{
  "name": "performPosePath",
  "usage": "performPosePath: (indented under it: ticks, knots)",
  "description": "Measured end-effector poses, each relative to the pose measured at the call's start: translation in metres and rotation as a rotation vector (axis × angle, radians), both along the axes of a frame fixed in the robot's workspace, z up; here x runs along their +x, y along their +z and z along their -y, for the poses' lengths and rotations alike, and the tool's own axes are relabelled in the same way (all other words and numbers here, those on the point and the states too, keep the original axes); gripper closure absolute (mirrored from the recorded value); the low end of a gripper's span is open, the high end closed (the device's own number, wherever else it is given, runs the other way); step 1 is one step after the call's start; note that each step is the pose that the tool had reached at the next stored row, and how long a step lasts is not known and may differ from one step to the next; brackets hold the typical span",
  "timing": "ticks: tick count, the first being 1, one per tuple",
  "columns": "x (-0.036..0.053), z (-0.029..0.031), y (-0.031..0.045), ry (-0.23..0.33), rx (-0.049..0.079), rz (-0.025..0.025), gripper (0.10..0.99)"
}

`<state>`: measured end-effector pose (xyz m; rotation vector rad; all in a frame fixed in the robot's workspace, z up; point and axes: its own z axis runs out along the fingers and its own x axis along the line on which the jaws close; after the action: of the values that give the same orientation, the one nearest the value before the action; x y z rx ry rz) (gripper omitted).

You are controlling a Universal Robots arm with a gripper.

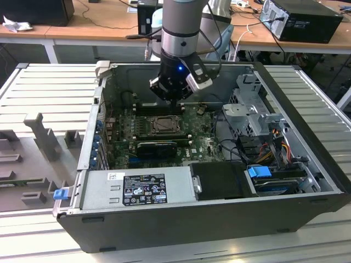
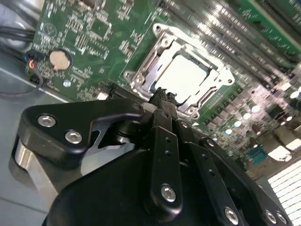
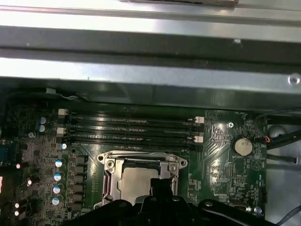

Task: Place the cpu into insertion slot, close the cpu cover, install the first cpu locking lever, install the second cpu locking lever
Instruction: 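Install the second cpu locking lever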

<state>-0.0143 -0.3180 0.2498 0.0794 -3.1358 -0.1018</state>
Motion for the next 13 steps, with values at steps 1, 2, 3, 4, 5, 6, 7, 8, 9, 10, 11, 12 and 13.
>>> performPosePath:
  ticks: [1, 2, 3, 4, 5, 6, 7, 8, 9, 10, 11, 12, 13]
  knots:
    - [0.0, 0.0023, 0.0, 0.0, 0.0, 0.0, 0.98]
    - [0.0, 0.005, 0.0, 0.0, 0.0, -0.0001, 0.98]
    - [0.0, 0.0102, 0.0, 0.0, 0.0, -0.0001, 0.98]
    - [0.0, 0.0173, -0.0002, 0.0, 0.0, -0.0002, 0.98]
    - [0.0, 0.0234, -0.0004, 0.0, 0.0, -0.0006, 0.98]
    - [0.0, 0.0278, -0.0008, 0.0, 0.0, -0.0007, 0.98]
    - [0.0, 0.0344, -0.0016, 0.0, 0.0, -0.0014, 0.98]
    - [0.0, 0.0369, -0.0022, 0.0, 0.0, -0.0017, 0.98]
    - [0.0, 0.0386, -0.0036, 0.0, 0.0, -0.002, 0.98]
    - [0.0001, 0.0398, -0.0056, 0.0, 0.0, -0.0021, 0.98]
    - [0.0, 0.0407, -0.0075, 0.0, 0.0, -0.0022, 0.98]
    - [0.0, 0.0422, -0.0103, 0.0, 0.0, -0.0025, 0.98]
    - [-0.0001, 0.0434, -0.0118, 0.0, 0.0, -0.0027, 0.98]
